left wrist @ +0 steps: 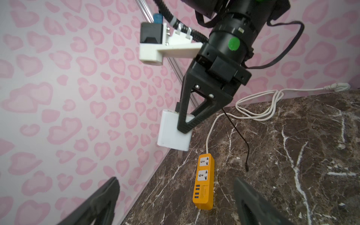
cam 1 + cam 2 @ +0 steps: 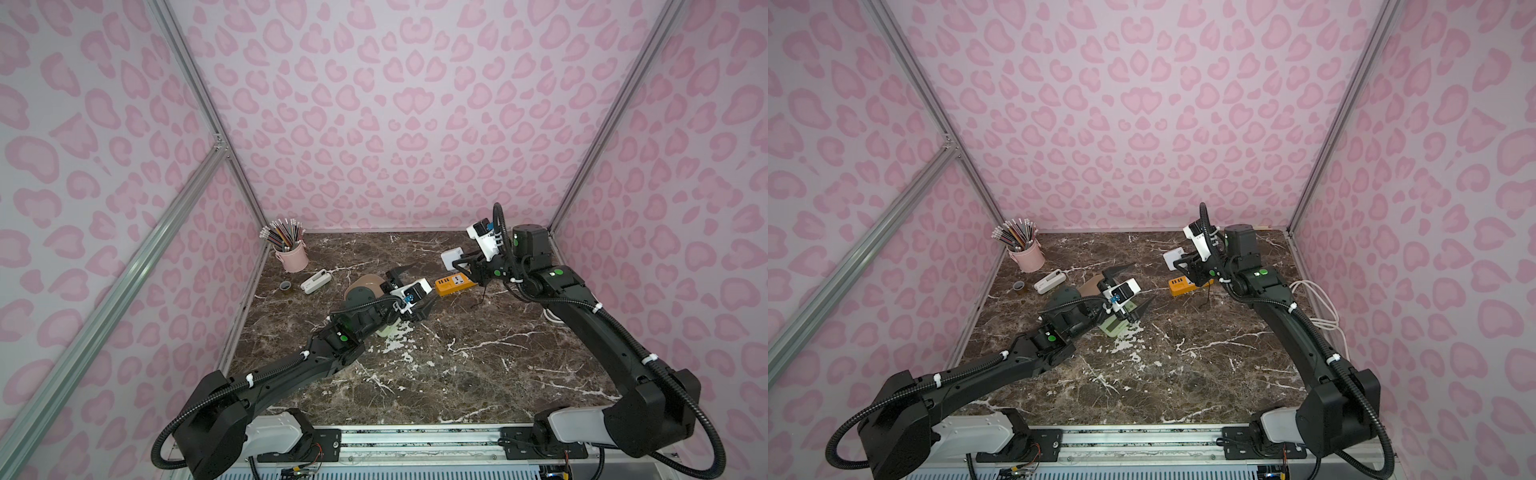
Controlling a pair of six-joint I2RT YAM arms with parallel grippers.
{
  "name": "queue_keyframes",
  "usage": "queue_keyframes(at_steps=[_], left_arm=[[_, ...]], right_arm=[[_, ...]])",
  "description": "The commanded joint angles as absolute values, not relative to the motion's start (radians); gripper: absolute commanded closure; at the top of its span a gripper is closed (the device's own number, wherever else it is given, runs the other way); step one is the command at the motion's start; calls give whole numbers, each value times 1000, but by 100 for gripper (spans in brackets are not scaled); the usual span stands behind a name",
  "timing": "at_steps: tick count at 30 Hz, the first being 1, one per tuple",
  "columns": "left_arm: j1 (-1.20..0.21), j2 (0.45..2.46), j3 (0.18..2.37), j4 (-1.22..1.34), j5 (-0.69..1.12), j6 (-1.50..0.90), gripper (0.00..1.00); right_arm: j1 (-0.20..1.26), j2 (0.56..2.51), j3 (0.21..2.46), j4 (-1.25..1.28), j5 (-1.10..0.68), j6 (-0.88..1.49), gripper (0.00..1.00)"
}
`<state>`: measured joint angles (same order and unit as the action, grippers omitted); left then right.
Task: Charge the electronic scale
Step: Insert the plug into the socket.
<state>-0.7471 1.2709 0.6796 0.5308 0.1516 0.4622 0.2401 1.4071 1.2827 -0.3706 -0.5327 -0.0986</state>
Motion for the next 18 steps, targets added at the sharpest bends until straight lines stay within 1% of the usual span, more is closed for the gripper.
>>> queue_keyframes(at_steps=[1,5,8,11,18], left_arm=[[-739,1258,660,639,176,355,4],[-735,1260,669,640,167,291,4],[-735,1255,664,665,185,246,4],[-735,1253,662,673,165,215,4],[-735,1233,655,657,112,187,4]], right_arm=[[221,1469,1326,-403,-331,-120,87],[212,1566,1339,-364,-245,-97,87],[209,1650,1379,-375,-228,-87,89],[211,1722,1421,-396,-224,-65,91],[222,1801,1438,-391,-170,-51,94]])
